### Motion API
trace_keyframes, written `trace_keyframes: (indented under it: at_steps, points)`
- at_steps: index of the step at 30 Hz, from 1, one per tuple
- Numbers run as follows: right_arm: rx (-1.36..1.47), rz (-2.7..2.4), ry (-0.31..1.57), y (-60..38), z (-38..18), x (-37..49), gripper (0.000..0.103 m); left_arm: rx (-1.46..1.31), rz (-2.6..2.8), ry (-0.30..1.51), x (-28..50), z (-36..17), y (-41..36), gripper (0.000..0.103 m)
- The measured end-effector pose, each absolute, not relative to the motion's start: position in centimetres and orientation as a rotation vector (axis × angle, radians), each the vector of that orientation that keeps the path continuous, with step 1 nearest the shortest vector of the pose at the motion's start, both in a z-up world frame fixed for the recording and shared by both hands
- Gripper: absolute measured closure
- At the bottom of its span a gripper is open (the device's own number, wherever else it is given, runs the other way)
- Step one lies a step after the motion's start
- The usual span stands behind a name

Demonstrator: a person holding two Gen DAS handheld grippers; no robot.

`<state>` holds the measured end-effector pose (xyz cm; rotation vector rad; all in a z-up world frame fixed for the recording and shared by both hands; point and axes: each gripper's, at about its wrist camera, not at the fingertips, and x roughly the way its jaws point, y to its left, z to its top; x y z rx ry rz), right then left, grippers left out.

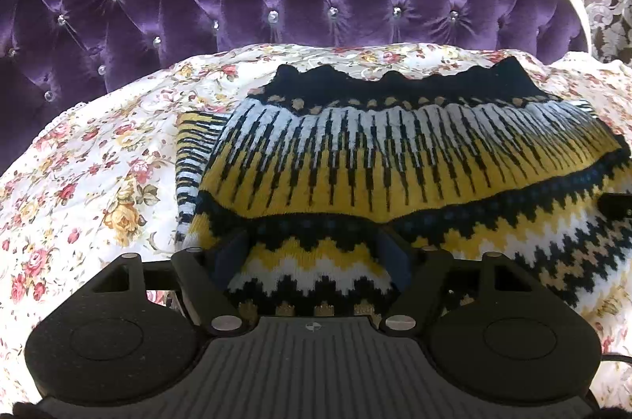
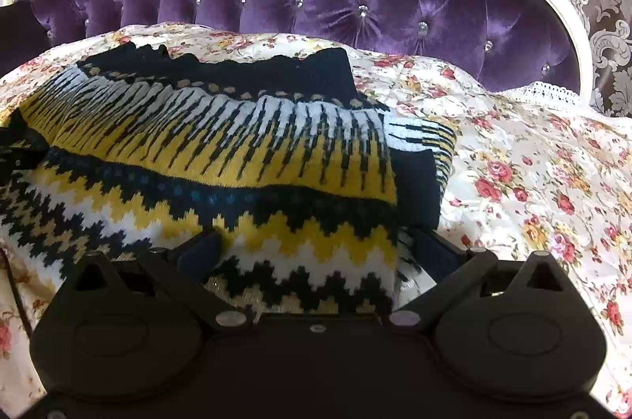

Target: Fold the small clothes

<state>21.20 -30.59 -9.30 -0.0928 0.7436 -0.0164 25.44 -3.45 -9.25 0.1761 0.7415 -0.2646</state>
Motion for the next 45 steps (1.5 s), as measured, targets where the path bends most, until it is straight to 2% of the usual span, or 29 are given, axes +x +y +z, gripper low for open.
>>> trace_keyframes:
  at_steps: [6,20,28,38,45]
  points:
    - [0.079,-0.019,0.747,-32.3,-10.0,20.4,0.000,0.184,-0.242,0.749,25.5,-9.3,-3.8,0.029]
    - [0.142,0.003,0.768,-33.1,-9.6,20.2,0.000,0.198,-0.223,0.770,25.9,-9.4,-4.1,0.028]
    - [0.609,0.045,0.728,-39.1,-9.4,19.1,0.000,0.199,-0.224,0.771,25.9,-9.5,-4.1,0.028]
    - [0.856,0.123,0.707,-41.9,-10.8,18.9,0.000,0.195,-0.226,0.770,26.0,-9.6,-4.1,0.028]
    - [0.868,0.183,0.686,-41.7,-11.3,21.7,0.000,0.188,-0.238,0.780,26.2,-9.5,-3.9,0.028]
